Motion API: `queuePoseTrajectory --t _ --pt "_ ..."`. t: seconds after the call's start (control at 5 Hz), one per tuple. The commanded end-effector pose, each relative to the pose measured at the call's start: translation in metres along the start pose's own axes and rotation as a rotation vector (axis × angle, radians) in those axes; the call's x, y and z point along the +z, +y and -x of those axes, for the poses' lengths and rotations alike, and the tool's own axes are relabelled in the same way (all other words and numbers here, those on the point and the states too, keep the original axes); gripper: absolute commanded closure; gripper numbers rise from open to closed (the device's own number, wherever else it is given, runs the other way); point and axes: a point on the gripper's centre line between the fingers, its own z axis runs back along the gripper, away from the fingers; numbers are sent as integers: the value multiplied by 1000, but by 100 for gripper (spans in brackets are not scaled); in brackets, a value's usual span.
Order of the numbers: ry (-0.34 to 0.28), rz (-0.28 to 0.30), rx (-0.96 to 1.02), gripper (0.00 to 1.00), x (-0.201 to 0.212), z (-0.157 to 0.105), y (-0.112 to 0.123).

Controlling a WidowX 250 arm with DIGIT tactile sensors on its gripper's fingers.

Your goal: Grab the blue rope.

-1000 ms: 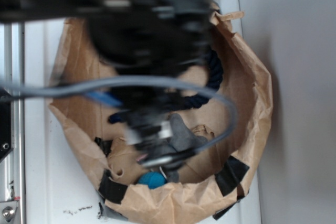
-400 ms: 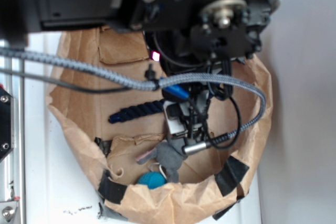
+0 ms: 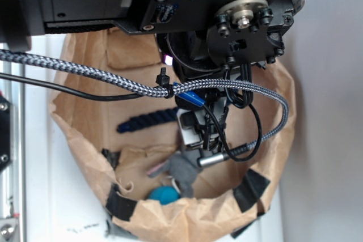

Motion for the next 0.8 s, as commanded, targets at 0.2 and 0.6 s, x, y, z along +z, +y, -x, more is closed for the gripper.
queuePoseTrajectory --t 0.2,0.6 --pt "-254 58 -12 0 -58 -10 1" --pt "-253 5 15 0 -84 -26 -11"
